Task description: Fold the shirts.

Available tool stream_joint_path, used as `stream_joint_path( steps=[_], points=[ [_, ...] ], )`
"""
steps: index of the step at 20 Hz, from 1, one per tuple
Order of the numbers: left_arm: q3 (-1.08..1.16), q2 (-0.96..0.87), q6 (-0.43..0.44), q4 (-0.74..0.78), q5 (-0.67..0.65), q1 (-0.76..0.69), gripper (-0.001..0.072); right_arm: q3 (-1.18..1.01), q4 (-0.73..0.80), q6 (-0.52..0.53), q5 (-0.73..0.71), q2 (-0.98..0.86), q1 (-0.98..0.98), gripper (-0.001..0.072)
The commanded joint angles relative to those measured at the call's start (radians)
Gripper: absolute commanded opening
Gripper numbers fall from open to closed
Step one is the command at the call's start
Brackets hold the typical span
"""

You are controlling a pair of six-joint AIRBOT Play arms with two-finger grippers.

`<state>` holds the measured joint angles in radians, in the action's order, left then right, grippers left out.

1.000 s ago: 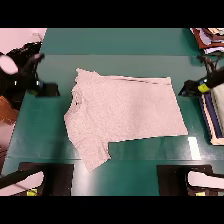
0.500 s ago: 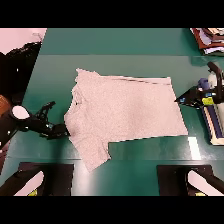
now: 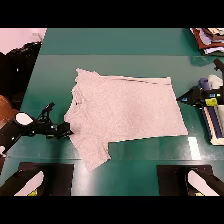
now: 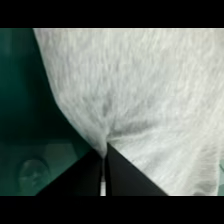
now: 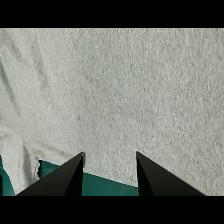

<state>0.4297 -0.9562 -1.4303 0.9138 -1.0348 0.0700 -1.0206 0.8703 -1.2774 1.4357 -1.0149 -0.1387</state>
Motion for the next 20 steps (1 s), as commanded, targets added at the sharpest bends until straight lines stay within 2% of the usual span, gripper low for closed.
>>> stream_joint_path(
  steps=[1, 4, 6, 9, 10, 11, 13, 15, 20],
  points=[
    [0.01, 0.002, 0.034, -0.035, -0.006, 0.0, 0.0019, 0.0, 0.103, 0.0, 0.01, 0.003, -0.001, 0.0384],
    [0.109, 0.002, 0.064, -0.032, -0.063, 0.0, 0.0019, 0.026, 0.317, -0.009, 0.037, 0.005, -0.023, 0.0365],
    [0.177, 0.002, 0.078, -0.032, -0.098, 0.0, 0.0019, 0.103, 0.314, -0.009, 0.042, 0.005, -0.116, 0.0322],
    [0.23, 0.002, 0.094, -0.033, -0.103, 0.0, 0.0019, 0.236, 0.306, -0.008, -0.003, 0.004, -0.302, 0.0329],
    [0.232, 0.002, 0.096, -0.032, -0.095, 0.0, 0.0019, 0.274, 0.305, -0.004, -0.006, -0.003, -0.351, 0.0421],
    [0.232, 0.002, 0.096, -0.032, -0.083, 0.0, 0.0019, 0.309, 0.297, -0.003, -0.01, -0.025, -0.397, 0.0554],
    [0.232, 0.002, 0.096, -0.033, -0.069, 0.0, 0.0019, 0.36, 0.266, -0.002, -0.021, -0.091, -0.456, 0.0553],
    [0.232, 0.002, 0.096, -0.033, -0.069, 0.0, 0.002, 0.39, 0.201, 0.041, -0.035, -0.16, -0.483, 0.055],
    [0.232, 0.002, 0.096, -0.033, -0.067, 0.0, 0.002, 0.398, 0.144, 0.041, -0.119, -0.238, -0.437, 0.0549]
  ],
)
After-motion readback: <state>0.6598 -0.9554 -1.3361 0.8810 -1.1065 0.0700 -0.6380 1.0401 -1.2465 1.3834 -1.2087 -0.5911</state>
